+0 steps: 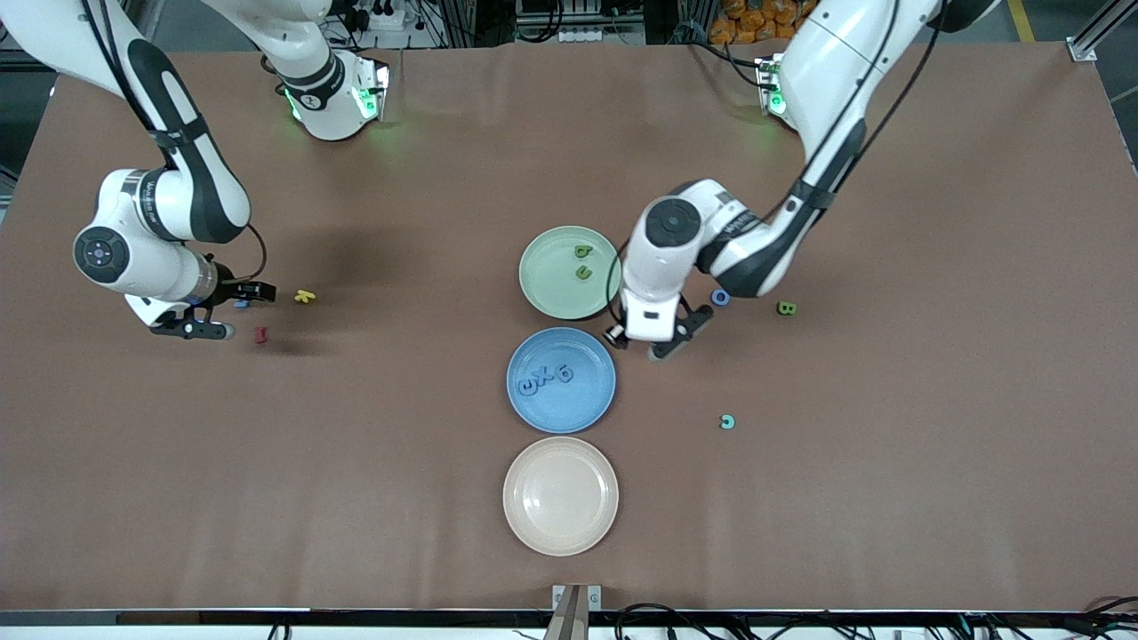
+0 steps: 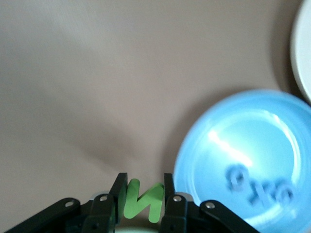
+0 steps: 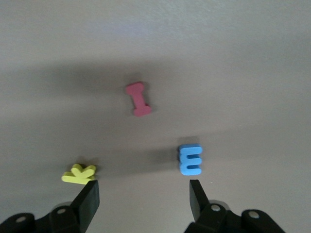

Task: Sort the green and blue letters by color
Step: 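Place the N on the green plate while the right gripper grasps the E, then carry the blue E to the blue plate while the left gripper reaches the B, then release the E and withdraw the right gripper while the left gripper lifts the B, then place the green B on the green plate with the left gripper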

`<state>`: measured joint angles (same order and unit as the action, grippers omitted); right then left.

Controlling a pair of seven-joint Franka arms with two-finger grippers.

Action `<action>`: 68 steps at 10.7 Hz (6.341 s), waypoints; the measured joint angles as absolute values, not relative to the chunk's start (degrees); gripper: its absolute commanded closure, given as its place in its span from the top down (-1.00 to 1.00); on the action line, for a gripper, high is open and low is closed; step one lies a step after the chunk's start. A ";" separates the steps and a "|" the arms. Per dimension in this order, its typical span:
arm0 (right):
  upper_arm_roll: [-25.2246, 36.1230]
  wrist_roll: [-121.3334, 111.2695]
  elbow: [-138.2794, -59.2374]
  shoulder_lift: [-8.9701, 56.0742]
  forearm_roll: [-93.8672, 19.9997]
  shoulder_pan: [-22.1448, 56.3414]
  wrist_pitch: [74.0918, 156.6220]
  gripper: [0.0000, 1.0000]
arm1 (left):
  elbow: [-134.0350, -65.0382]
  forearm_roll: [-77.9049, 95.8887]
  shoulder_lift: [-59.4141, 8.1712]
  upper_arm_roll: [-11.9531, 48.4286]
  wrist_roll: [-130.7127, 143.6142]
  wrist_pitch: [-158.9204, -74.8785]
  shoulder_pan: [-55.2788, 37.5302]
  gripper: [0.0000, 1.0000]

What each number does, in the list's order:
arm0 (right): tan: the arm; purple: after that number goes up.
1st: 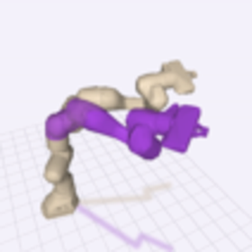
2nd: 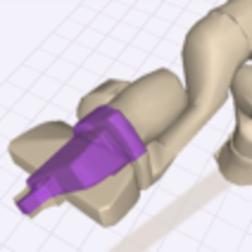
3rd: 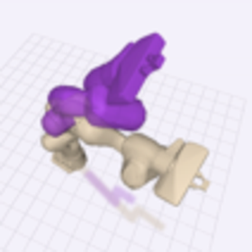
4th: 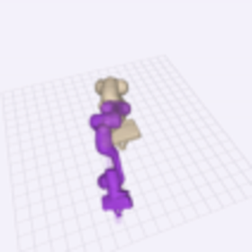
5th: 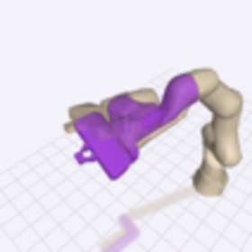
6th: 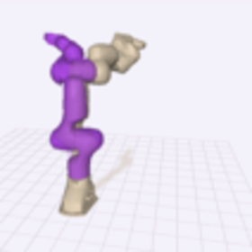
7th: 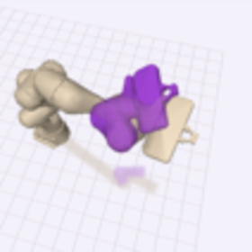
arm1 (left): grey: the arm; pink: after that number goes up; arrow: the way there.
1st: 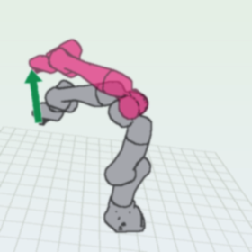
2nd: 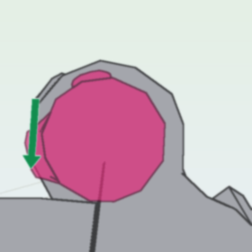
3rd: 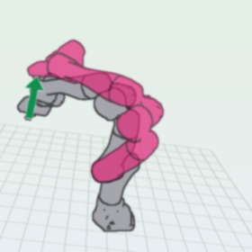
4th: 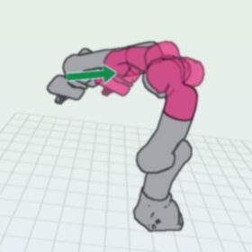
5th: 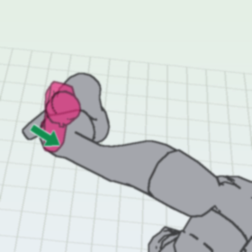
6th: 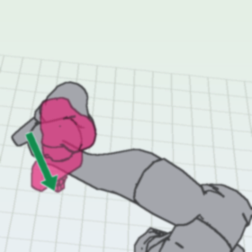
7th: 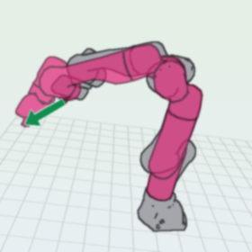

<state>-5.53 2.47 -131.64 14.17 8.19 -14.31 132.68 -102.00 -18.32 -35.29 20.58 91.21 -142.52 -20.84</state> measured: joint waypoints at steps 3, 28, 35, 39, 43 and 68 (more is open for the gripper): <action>-3.92 -0.09 -133.30 14.76 8.17 -14.47 136.93 0.44 | -101.94 -18.32 -34.68 21.33 97.87 -142.50 -29.22 -0.76; -2.01 7.77 -125.83 18.09 -12.30 0.99 136.50 -1.00 | -135.35 -24.10 -16.78 23.80 43.71 -146.42 -2.29 1.00; -2.55 49.06 -100.13 32.18 -21.52 28.19 140.27 -1.00 | -143.52 -35.84 -15.42 23.84 33.36 -157.46 9.63 1.00; -2.52 61.06 -86.40 43.51 -18.49 31.43 140.59 0.99 | -143.00 -37.57 -19.74 23.86 25.85 -162.93 15.46 1.00; -2.30 62.46 -83.46 45.54 -17.88 31.72 140.87 1.00 | -141.74 -37.66 -21.09 24.42 25.85 -163.02 15.39 -1.00; -5.51 4.15 -87.18 2.03 -0.17 -3.87 91.79 1.00 | -128.32 -37.66 -20.24 46.08 96.61 -148.46 -1.83 1.00</action>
